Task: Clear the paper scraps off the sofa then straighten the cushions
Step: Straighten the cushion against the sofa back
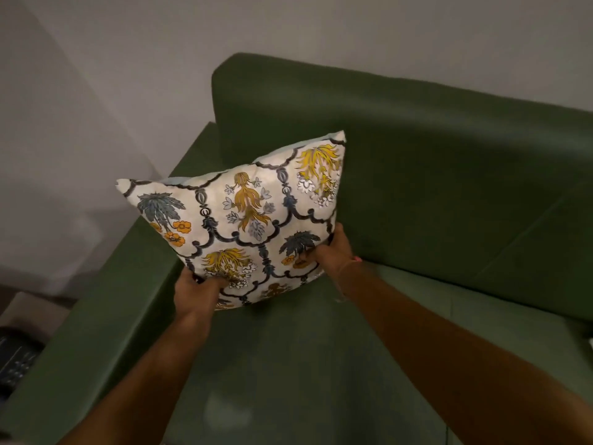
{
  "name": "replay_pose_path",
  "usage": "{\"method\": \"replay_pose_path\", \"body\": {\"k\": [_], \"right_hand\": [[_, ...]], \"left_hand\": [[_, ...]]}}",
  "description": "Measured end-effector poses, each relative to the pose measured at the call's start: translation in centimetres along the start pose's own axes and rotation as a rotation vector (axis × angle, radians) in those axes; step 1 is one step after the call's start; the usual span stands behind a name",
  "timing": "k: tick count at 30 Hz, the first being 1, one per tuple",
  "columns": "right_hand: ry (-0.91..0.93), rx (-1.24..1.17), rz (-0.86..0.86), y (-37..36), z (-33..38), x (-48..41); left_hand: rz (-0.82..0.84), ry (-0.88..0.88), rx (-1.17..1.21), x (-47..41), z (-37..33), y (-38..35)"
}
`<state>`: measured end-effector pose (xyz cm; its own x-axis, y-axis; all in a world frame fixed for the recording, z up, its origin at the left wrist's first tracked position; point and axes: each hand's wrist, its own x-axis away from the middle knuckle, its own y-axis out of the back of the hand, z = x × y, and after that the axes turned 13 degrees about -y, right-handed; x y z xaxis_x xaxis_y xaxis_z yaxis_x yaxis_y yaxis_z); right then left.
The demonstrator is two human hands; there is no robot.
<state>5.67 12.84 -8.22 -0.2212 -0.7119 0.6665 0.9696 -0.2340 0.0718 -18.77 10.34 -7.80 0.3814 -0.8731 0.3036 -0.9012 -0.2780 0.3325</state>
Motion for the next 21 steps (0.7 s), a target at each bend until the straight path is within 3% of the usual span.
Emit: {"method": "replay_pose_path", "body": {"k": [5,10,18,21], "right_hand": [[0.069,-0.261,-0.167,6.3,-2.1,5.2],[0.058,-0.369,-0.32,10.8,-4.9,7.9],[0.026,-0.34,-0.234,12.6,-7.3,3.8],[0.022,-0.32,-0.141,13.2,-8.1,3.9]], "left_hand": [[0.254,-0.137,-0.019,2.5,-2.8,-3.5],[0.424,-0.168,-0.044,3.6,-4.8,-9.1],[0.374,-0.181,-0.279,2.9,-4.5,-11.9],[0.343,0.003,-0.366,4.0,-3.5,-11.6]]}}
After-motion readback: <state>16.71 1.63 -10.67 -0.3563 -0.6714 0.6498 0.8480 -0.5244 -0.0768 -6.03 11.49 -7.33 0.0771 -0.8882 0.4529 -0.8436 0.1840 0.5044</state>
